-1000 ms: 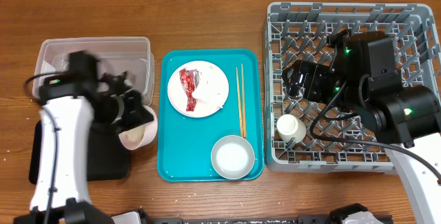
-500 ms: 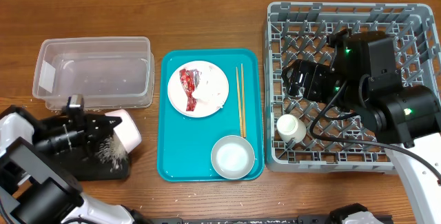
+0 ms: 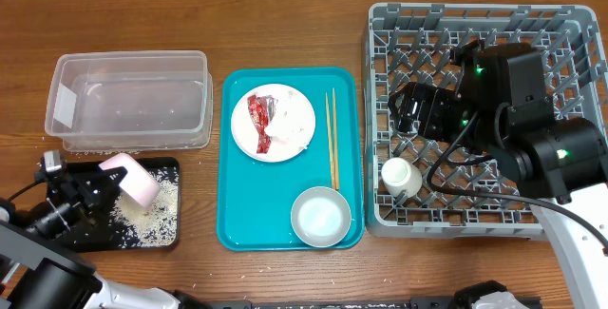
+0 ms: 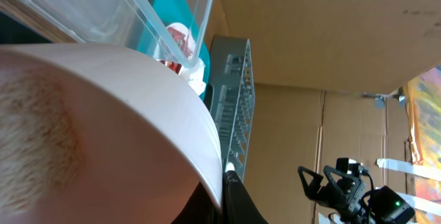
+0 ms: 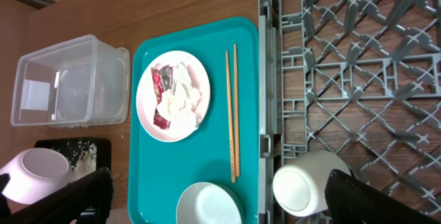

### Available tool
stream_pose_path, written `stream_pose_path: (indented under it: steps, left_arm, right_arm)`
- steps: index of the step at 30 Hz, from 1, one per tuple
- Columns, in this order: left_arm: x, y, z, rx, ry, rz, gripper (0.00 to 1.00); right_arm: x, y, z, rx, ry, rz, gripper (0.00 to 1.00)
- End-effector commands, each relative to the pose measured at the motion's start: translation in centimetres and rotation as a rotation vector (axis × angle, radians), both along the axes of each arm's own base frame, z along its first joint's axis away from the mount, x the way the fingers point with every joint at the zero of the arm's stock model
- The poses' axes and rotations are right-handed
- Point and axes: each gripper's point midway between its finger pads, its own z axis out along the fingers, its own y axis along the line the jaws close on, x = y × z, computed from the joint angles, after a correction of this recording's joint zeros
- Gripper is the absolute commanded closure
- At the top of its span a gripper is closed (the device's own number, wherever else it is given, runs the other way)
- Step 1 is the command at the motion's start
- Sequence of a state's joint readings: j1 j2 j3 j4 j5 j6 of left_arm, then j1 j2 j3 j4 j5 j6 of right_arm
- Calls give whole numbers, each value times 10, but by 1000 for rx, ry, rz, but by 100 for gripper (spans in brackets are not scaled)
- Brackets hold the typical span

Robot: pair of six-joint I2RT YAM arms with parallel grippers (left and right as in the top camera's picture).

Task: Sort waste into correct bins and load items into the dishwasher
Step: 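Tip the rice from the pink bowl onto the black tray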

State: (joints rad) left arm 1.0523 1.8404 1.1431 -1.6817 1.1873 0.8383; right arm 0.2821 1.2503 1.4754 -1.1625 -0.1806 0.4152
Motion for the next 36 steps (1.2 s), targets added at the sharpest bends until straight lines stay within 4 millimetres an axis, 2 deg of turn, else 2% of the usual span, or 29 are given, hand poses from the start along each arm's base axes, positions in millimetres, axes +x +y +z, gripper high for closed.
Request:
stream_pose_path:
  steps: [1, 4, 9, 11, 17, 20, 23, 28, 30, 31, 32, 34, 36]
  left_arm:
    - [0, 7, 2, 3, -32, 33, 96]
    - [-2, 5, -2, 17, -18, 11, 96]
    - [-7, 6, -16, -10, 105, 10, 96]
    - [-12, -1, -9, -27, 118, -16, 96]
    - [-12, 2, -15, -19, 171, 2, 96]
    - [-8, -6, 1, 21, 44, -31, 96]
    - [-7, -14, 9, 91, 1, -57, 96]
    - [-11, -16, 14, 140, 23, -58, 96]
    - [-6, -10, 14, 198, -13, -44, 96]
    - [-1, -7, 17, 165, -7, -7, 96]
    - [2, -11, 25, 136, -41, 1, 96]
    - [3, -23, 40, 203, -198, -54, 96]
    - [4, -23, 34, 234, -200, -80, 96]
  right_arm:
    - [1, 2, 9, 20, -20, 2, 0]
    - [0, 4, 9, 30, -18, 11, 0]
    - [0, 4, 9, 29, -17, 11, 0]
    - [0, 4, 9, 29, -16, 11, 0]
    - [0, 4, 9, 30, -18, 11, 0]
    - [0, 4, 9, 29, -17, 11, 0]
    - [0, 4, 9, 29, -16, 11, 0]
    - [0, 4, 9, 28, -15, 11, 0]
    - [0, 4, 9, 28, -15, 11, 0]
    - [0, 4, 9, 29, -18, 11, 0]
    - [0, 4, 10, 30, -19, 11, 0]
    - [0, 4, 9, 30, -18, 11, 0]
    - [0, 4, 9, 29, -16, 11, 0]
